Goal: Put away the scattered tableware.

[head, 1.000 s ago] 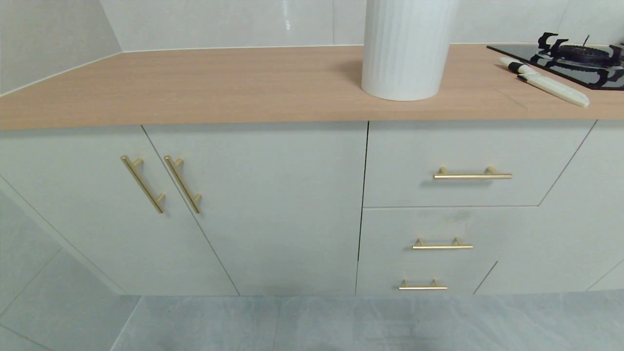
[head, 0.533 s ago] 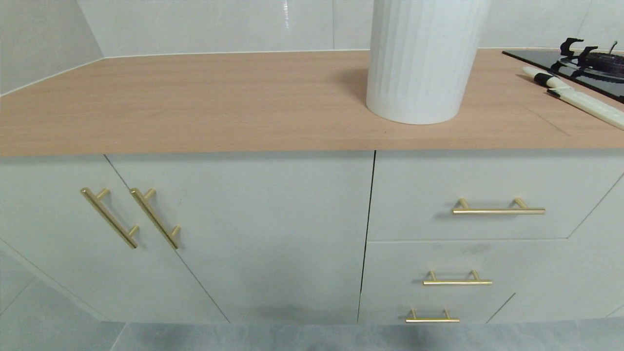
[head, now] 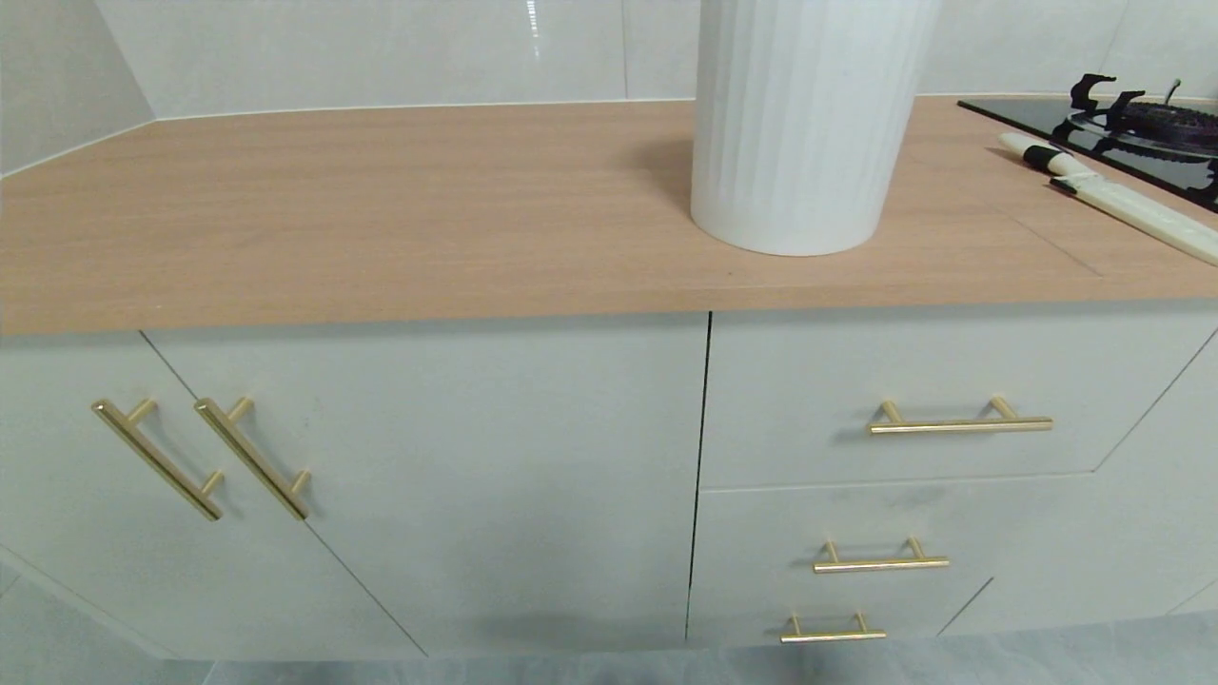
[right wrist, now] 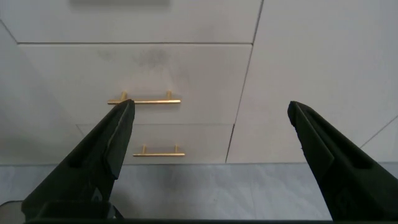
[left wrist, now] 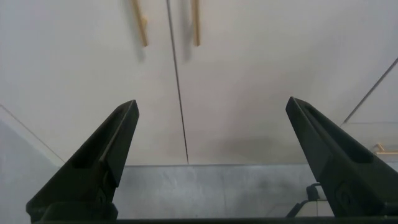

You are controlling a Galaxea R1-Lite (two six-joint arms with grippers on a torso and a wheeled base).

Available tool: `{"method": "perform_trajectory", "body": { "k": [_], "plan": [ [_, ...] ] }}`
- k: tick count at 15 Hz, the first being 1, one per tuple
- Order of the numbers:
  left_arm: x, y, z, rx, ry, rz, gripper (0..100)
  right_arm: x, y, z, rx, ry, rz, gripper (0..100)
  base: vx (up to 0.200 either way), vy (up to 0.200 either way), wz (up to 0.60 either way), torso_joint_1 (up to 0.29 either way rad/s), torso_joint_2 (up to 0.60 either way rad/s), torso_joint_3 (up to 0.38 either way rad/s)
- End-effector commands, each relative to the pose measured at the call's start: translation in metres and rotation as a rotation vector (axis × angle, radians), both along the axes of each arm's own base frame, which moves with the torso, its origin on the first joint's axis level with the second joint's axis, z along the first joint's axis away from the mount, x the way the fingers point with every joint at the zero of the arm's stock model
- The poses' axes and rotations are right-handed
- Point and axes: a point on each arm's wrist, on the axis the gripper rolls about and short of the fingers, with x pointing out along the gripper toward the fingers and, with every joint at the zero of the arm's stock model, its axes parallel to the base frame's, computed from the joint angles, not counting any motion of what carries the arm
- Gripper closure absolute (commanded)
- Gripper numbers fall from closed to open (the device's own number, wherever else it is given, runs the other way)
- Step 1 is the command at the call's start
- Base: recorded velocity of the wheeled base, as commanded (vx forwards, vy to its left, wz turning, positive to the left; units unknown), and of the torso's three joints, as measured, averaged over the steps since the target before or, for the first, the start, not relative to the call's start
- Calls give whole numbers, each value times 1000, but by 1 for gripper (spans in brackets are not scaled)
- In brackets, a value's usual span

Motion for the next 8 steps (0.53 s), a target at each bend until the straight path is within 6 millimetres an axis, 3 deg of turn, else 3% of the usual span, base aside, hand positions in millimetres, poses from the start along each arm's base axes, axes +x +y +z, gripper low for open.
{"method": "perform_trajectory", "body": {
  "k": [1, 6, 8],
  "plan": [
    [0, 0, 0, 0, 0, 1, 0, 0, 0, 0, 0, 2, 1, 0, 0, 0, 0, 0, 0, 0],
    [0, 0, 0, 1, 2, 1, 0, 0, 0, 0, 0, 2, 1, 0, 0, 0, 0, 0, 0, 0],
    [0, 0, 0, 1, 0, 1, 0, 0, 0, 0, 0, 2, 1, 0, 0, -200, 0, 2, 5, 2]
  ]
}}
